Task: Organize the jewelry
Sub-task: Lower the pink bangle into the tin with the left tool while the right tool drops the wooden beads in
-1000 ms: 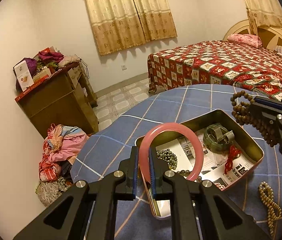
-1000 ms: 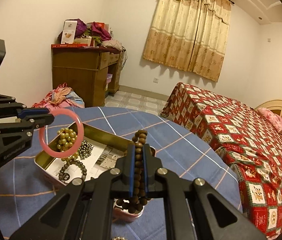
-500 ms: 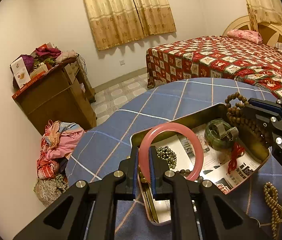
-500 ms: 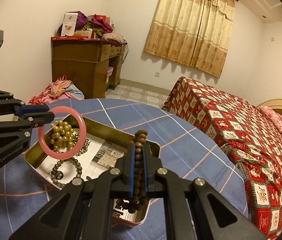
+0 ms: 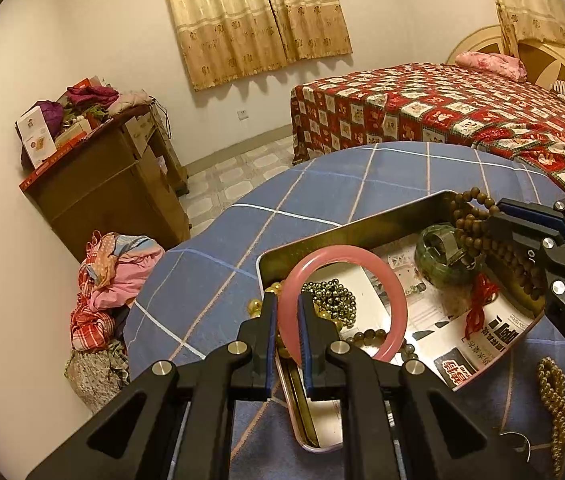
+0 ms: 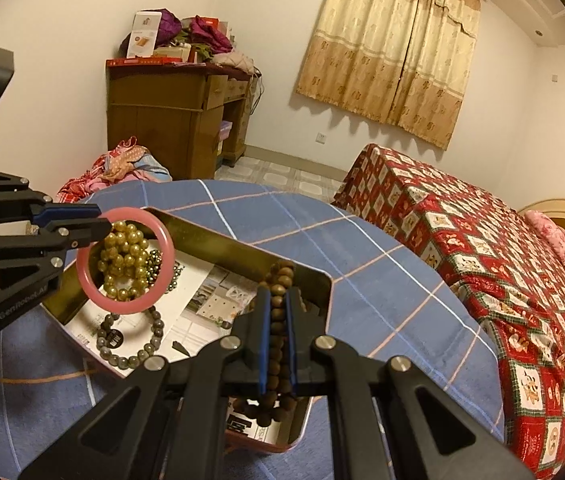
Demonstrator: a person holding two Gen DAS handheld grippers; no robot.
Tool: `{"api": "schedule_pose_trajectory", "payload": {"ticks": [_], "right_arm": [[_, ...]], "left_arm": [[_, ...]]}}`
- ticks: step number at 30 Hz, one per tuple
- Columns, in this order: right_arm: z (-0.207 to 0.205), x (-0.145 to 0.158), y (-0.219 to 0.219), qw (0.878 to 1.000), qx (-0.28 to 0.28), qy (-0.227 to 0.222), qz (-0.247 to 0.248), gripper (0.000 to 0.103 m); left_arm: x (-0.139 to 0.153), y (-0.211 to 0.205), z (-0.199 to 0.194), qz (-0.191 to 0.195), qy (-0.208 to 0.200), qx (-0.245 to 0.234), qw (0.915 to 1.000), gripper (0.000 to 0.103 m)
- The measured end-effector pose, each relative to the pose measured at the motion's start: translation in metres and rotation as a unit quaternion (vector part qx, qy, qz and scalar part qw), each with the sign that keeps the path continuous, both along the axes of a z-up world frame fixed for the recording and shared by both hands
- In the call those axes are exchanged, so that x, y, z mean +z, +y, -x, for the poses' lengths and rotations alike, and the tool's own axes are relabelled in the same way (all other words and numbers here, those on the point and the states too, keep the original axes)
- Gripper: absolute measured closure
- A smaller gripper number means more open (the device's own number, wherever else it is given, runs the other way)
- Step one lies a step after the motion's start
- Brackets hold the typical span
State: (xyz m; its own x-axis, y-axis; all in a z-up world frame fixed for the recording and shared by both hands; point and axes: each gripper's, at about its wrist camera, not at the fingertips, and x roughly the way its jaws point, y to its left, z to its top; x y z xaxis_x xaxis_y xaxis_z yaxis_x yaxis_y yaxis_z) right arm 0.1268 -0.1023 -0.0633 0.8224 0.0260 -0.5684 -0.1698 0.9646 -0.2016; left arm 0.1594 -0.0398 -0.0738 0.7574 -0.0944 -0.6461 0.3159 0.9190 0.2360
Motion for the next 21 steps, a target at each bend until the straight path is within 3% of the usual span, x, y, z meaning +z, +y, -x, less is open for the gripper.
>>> {"api": "schedule_pose_trajectory", "payload": {"ticks": [21], "right_arm": [[0.0019, -0.0067, -0.0026, 1.000, -0.004, 0.011, -0.005, 0.093]], "left_arm": [[0.0037, -0.0016, 0.0051, -0.001, -0.007, -0.006, 1.0000, 0.092]]}}
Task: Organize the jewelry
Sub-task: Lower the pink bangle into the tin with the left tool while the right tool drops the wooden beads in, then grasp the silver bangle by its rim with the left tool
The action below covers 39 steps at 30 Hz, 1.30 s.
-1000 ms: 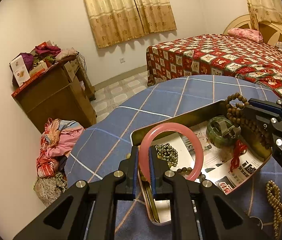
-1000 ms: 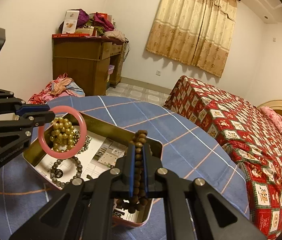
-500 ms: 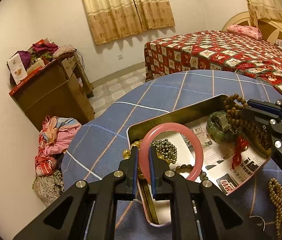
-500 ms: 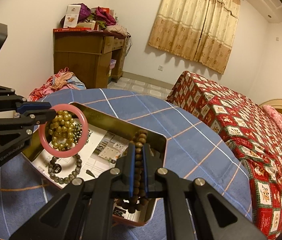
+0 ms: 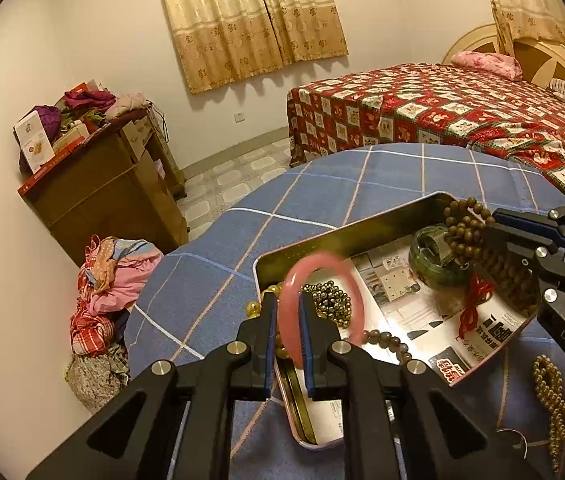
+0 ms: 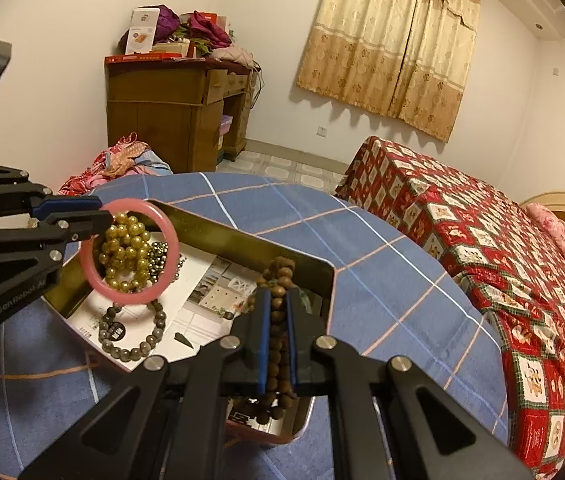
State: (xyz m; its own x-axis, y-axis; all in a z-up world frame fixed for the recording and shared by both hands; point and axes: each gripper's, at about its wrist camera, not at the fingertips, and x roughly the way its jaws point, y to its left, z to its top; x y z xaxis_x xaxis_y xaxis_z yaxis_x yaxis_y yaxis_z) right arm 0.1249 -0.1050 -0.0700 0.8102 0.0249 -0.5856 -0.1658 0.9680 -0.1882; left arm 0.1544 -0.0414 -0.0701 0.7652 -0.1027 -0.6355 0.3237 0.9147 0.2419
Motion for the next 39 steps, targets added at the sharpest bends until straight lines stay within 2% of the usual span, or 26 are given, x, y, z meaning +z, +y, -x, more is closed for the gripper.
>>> {"api": "schedule_pose_trajectory", "payload": {"ticks": [1, 2, 3, 4, 5, 6, 11, 15, 20, 30, 36, 39], "right_arm": [[0.001, 0.001, 0.000, 1.000, -0.001, -0.002, 0.000, 0.093], [0.002, 0.001, -0.001, 1.000, -0.004, -0.003, 0.000, 0.091], [0.002, 0.001, -0.001, 1.000, -0.005, -0.003, -0.001, 0.085], [0.003, 0.002, -0.002, 1.000, -0.006, -0.001, -0.004, 0.080], [0.003, 0.002, -0.002, 1.000, -0.007, -0.001, -0.006, 0.070], [0.005, 0.003, -0.002, 1.000, -0.008, -0.002, -0.006, 0.067], [0.015, 0.006, -0.003, 1.000, -0.014, -0.001, -0.008, 0.065], [0.023, 0.009, -0.006, 1.000, -0.022, -0.002, -0.010, 0.057], [0.033, 0.011, -0.007, 1.000, -0.024, -0.002, -0.009, 0.052], [0.074, 0.003, -0.024, 0.999, -0.044, 0.011, -0.023, 0.040], [0.095, -0.017, -0.027, 0.998, -0.048, 0.038, -0.008, 0.037], [0.102, -0.024, -0.029, 0.998, -0.049, 0.045, -0.008, 0.037]], "left_arm": [[0.002, 0.000, 0.001, -0.003, -0.003, 0.002, 1.0000, 0.090], [0.003, 0.000, 0.002, -0.004, -0.006, 0.005, 1.0000, 0.079], [0.005, 0.000, 0.004, -0.006, -0.011, 0.007, 0.9999, 0.056], [0.007, 0.000, 0.006, -0.007, -0.019, 0.011, 0.9997, 0.044], [0.009, 0.002, 0.009, -0.008, -0.034, 0.017, 0.9992, 0.029], [0.011, 0.003, 0.011, -0.007, -0.042, 0.019, 0.9989, 0.028], [0.013, 0.006, 0.017, -0.008, -0.043, 0.019, 0.9989, 0.028], [0.012, 0.007, 0.020, -0.009, -0.039, 0.023, 0.9989, 0.028], [0.011, 0.009, 0.029, -0.011, -0.038, 0.025, 0.9989, 0.028], [0.008, 0.020, 0.086, -0.009, -0.054, 0.027, 0.9981, 0.028], [-0.015, 0.008, 0.109, 0.000, -0.015, -0.002, 0.9999, 0.028], [-0.030, -0.010, 0.111, -0.016, 0.006, -0.020, 0.9997, 0.028]]}}
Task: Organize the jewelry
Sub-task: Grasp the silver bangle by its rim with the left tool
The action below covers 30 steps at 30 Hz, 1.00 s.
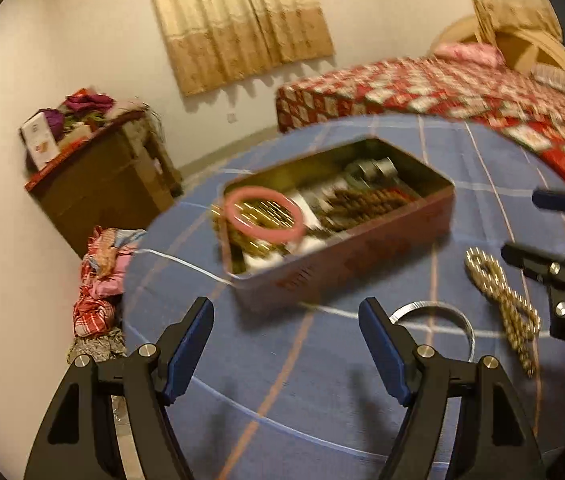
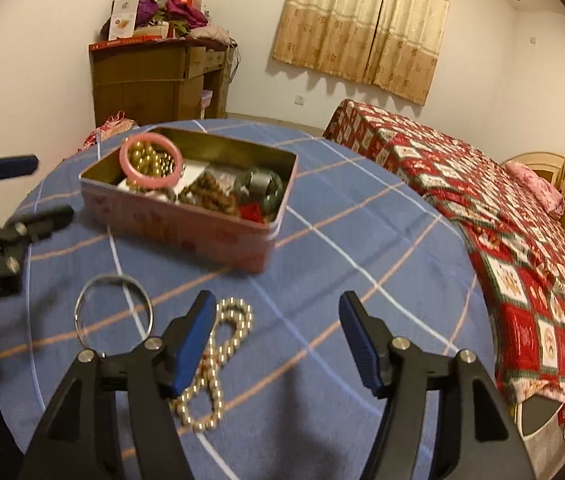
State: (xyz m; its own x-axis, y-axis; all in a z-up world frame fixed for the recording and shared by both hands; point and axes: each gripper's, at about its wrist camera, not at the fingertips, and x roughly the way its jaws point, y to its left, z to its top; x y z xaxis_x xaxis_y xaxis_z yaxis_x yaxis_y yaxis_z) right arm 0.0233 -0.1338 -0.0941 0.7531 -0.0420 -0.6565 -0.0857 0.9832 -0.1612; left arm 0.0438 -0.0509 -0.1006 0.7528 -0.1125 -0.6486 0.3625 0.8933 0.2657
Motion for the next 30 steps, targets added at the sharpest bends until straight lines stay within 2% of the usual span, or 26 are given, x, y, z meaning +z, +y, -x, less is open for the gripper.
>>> {"api": "schedule_pose_trajectory", "payload": {"ticks": [5, 11, 13, 16, 18, 20, 22, 30], "right_arm": [[0.004, -0.004, -0.005, 1.000, -0.007, 0.000, -0.007, 0.033], [0.003, -0.008, -0.009, 1.000, -0.011, 0.000, -0.013, 0.032], [0.003, -0.009, -0.008, 1.000, -0.009, 0.001, -0.014, 0.032], [0.004, -0.010, -0.008, 1.000, -0.010, 0.002, -0.014, 0.032], [0.003, -0.012, -0.009, 1.000, -0.012, 0.004, -0.016, 0.031], [0.003, -0.013, -0.010, 1.000, -0.013, 0.006, -0.017, 0.031], [0.003, -0.013, -0.010, 1.000, -0.014, 0.008, -0.017, 0.031], [0.004, -0.011, -0.001, 0.999, -0.001, 0.011, -0.037, 0.031]], "left_arm": [[-0.017, -0.014, 0.002, -0.016, 0.019, -0.014, 0.9996, 0.028], [-0.031, -0.023, 0.000, -0.027, 0.038, -0.030, 0.9985, 0.028], [-0.032, -0.020, -0.001, -0.020, 0.040, -0.031, 0.9985, 0.028], [-0.032, -0.017, -0.004, -0.003, 0.055, -0.041, 0.9977, 0.054], [-0.034, -0.018, -0.005, -0.006, 0.060, -0.049, 0.9970, 0.087], [-0.035, -0.017, -0.006, -0.014, 0.061, -0.050, 0.9968, 0.099], [-0.036, -0.012, -0.007, -0.021, 0.055, -0.042, 0.9974, 0.100], [-0.030, 0.032, -0.018, 0.014, 0.062, 0.007, 0.9980, 0.101]]}}
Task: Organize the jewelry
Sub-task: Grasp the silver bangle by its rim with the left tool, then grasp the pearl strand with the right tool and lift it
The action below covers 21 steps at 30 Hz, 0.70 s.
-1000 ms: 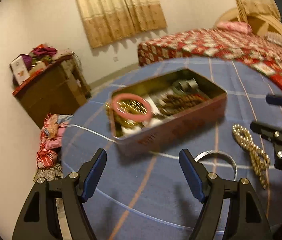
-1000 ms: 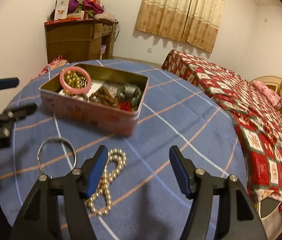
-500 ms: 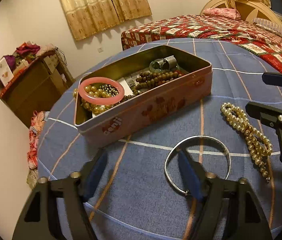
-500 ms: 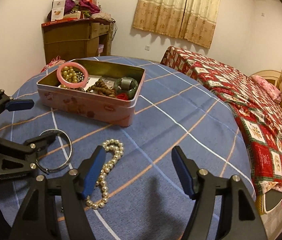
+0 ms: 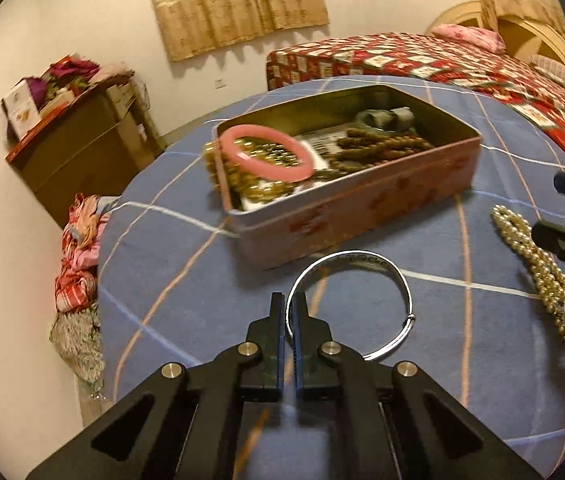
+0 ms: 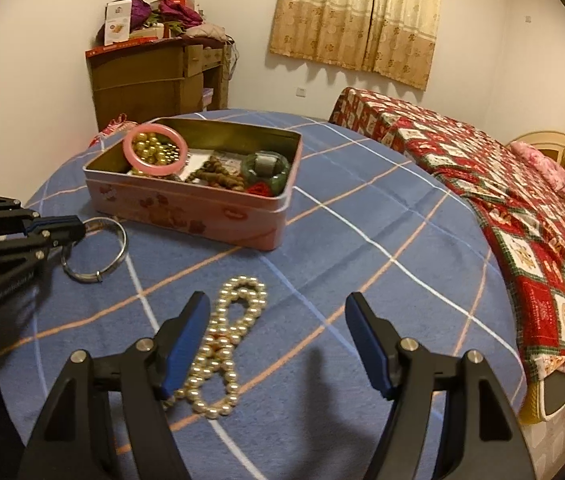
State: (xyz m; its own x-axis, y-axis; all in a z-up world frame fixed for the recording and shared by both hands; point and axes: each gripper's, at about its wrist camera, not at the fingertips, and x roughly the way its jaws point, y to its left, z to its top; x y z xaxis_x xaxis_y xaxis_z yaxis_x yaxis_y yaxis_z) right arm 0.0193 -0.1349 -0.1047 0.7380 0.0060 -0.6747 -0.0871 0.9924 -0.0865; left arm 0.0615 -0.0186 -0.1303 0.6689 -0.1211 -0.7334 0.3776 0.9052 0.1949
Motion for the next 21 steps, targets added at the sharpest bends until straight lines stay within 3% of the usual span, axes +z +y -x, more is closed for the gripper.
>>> {"api": "schedule_pose_trajectory", "payload": {"ticks": [7, 13, 14, 15, 21], "right_arm": [[-0.006, -0.009, 0.013, 0.999, 0.017, 0.029, 0.015, 0.032], [-0.006, -0.018, 0.011, 0.998, 0.028, 0.057, -0.006, 0.069], [-0.005, -0.019, 0.013, 0.998, 0.032, 0.058, -0.006, 0.082], [-0.003, -0.019, 0.016, 0.998, 0.036, 0.056, 0.000, 0.088], [0.004, -0.018, 0.024, 0.998, 0.037, 0.038, 0.026, 0.089]], "left_arm": [[0.000, 0.004, 0.002, 0.008, -0.006, 0.002, 1.0000, 0.101], [0.002, 0.005, 0.002, 0.015, -0.007, 0.003, 0.9999, 0.101], [0.003, 0.006, 0.002, 0.015, -0.008, 0.004, 0.9998, 0.101], [0.004, 0.006, 0.003, 0.016, -0.009, 0.004, 0.9998, 0.101], [0.012, 0.007, 0.006, 0.025, -0.015, 0.004, 0.9996, 0.101]]}}
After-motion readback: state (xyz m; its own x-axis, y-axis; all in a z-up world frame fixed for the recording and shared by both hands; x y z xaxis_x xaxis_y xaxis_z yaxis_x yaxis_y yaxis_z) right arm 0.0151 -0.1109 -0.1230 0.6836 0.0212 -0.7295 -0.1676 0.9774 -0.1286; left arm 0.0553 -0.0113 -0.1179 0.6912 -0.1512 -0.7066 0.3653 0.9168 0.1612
